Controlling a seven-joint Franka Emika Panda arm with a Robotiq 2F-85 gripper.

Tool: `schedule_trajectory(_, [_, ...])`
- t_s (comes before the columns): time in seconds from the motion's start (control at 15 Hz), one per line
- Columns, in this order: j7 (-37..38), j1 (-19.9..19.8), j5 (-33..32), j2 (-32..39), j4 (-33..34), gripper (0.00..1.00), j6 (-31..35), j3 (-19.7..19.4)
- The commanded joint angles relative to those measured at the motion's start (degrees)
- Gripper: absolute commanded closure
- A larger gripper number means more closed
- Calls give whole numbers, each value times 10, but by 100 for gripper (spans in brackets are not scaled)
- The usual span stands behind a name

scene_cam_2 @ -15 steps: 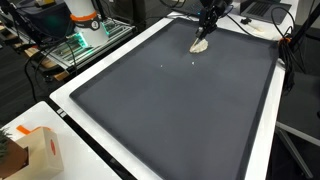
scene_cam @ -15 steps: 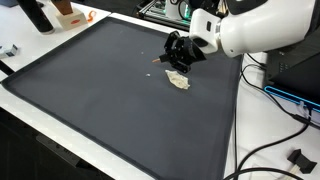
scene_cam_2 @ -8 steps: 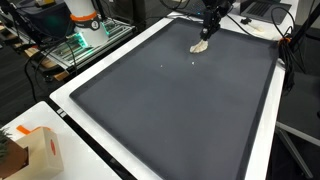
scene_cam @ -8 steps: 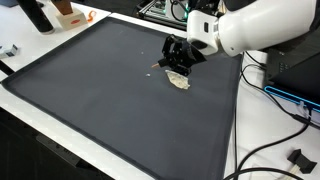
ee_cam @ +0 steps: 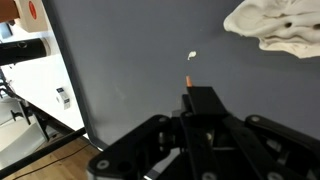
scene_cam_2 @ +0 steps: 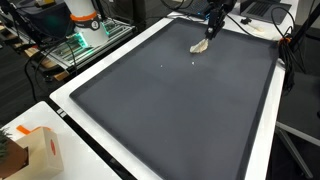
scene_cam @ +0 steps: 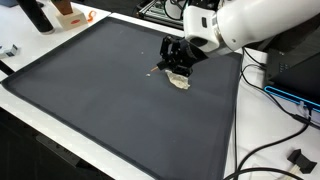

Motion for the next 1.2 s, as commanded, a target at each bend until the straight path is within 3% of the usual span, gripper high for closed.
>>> schedule_trajectory(0.0, [-25, -12, 29, -27, -24, 97, 19, 4])
schedule_trajectory(1.13, [-154, -50, 174, -123, -97, 97, 123, 4])
